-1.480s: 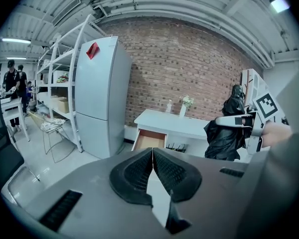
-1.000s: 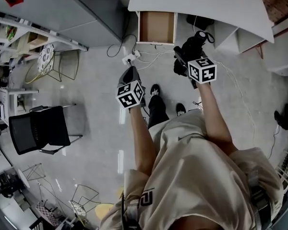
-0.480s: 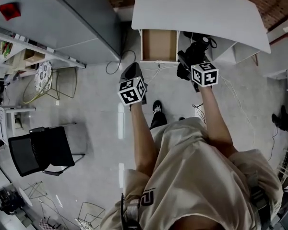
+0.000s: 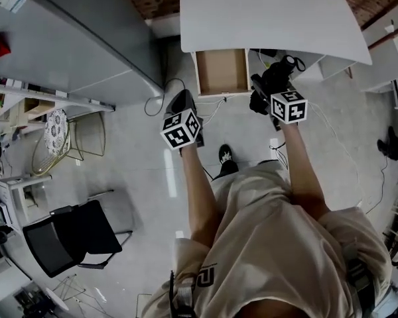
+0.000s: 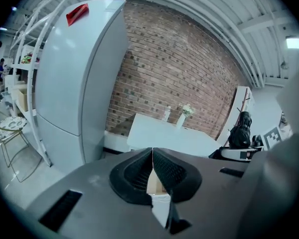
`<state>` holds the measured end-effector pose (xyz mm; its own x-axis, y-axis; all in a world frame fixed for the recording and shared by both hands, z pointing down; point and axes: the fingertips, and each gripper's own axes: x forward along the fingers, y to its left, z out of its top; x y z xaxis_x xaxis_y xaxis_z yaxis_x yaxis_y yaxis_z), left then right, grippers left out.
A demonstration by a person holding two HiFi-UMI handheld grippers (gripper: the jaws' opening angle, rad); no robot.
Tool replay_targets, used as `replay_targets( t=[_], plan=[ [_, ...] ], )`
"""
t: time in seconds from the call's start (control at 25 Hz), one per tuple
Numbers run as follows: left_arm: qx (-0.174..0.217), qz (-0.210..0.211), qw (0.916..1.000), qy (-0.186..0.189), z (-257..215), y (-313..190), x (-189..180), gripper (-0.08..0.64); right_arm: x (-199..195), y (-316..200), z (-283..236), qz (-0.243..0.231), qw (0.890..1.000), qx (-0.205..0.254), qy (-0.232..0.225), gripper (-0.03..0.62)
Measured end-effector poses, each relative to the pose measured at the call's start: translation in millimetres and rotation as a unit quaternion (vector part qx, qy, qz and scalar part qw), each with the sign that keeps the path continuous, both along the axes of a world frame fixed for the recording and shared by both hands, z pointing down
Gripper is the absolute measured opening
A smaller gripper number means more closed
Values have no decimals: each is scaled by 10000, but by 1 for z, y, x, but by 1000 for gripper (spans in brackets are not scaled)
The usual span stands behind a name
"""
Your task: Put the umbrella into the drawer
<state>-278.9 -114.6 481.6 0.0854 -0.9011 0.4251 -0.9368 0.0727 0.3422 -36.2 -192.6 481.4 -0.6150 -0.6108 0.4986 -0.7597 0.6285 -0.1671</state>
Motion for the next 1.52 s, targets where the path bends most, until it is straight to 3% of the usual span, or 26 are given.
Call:
replay_targets(
  t=[0.08, 0.24, 0.48, 0.72, 0.96, 1.28, 1.52],
  plan=[
    [-78, 138, 9998, 99, 14, -3, 1, 11, 4, -1, 8, 162, 9999, -8, 27, 278],
    [-335, -9, 9977, 596, 46, -5, -10, 11, 11, 2, 38, 362, 9987, -261, 227, 278],
    [-731, 183, 9951, 636, 80, -6, -16, 11, 18, 4, 72, 699, 9951, -625, 310, 278],
    [-835, 390, 9949, 401, 83, -38, -31, 11, -1, -20, 83, 813, 9939, -730, 144, 278],
    [-1040, 761, 9916, 101, 91, -77, -21, 11, -23, -56, 115, 982, 9899, -1019, -28, 278],
    [-1313, 1732, 9761, -68, 139, -113, 22, 11, -52, -70, 175, 1159, 9773, -1610, -741, 278],
    [-1436, 2037, 9681, -240, 196, -126, 29, 11, -67, -85, 231, 1402, 9608, -1997, -1320, 278]
  ],
)
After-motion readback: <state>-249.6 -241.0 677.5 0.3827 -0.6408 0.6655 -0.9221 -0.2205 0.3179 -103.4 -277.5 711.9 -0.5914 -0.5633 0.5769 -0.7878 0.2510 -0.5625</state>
